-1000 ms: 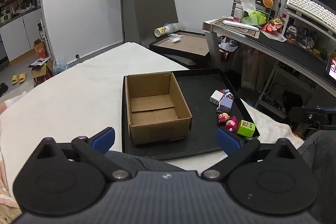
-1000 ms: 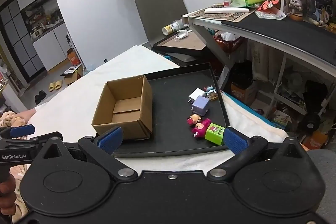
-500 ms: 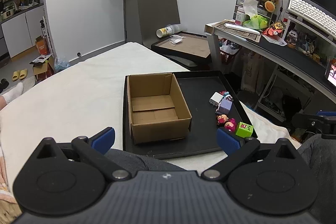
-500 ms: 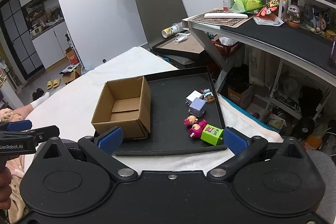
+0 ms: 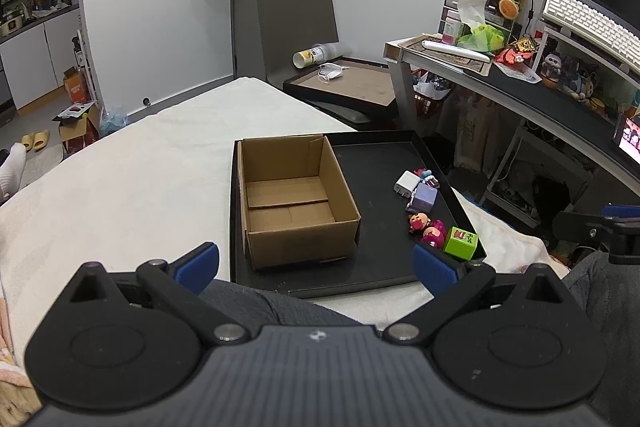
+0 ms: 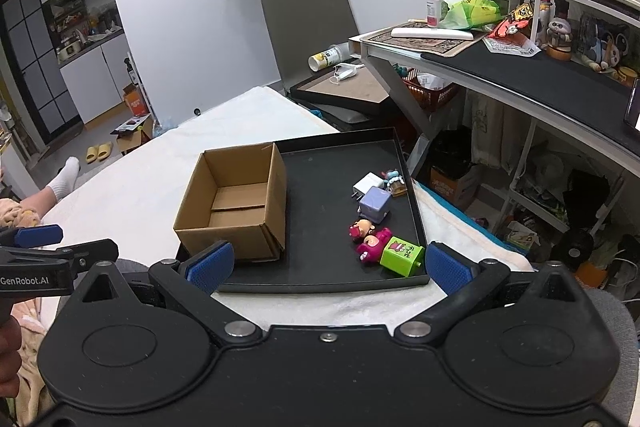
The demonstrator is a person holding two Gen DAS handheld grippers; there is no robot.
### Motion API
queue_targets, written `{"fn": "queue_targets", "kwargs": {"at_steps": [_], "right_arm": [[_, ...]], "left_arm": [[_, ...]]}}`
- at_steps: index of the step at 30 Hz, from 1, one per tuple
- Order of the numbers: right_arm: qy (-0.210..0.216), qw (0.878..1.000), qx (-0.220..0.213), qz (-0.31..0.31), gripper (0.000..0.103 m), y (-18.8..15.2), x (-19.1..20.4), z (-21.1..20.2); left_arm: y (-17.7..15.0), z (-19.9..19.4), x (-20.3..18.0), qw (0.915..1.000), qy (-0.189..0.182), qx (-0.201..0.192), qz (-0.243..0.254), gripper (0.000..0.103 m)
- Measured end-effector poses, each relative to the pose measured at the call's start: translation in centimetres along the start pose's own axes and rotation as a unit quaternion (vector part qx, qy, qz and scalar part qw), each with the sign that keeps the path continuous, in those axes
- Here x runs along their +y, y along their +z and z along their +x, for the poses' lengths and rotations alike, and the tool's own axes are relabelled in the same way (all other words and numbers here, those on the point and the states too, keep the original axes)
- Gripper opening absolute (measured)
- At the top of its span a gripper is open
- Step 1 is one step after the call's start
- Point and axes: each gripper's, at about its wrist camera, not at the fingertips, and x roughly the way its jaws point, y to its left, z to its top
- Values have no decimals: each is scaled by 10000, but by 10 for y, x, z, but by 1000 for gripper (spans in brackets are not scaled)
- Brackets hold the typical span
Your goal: Organize rigid objects
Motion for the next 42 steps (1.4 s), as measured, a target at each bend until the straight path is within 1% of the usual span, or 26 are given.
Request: {"fn": "queue_targets", "kwargs": {"at_steps": [17,42], "right_arm": [[-34,10000,-45,-45,103,2,3,-5],[-23,10000,1,-88,103,-2,6,-3]], "left_arm": [[1,-6,0,10000,-45,-53,14,102],[0,-7,7,9999,-106,-38,-60,102]]}}
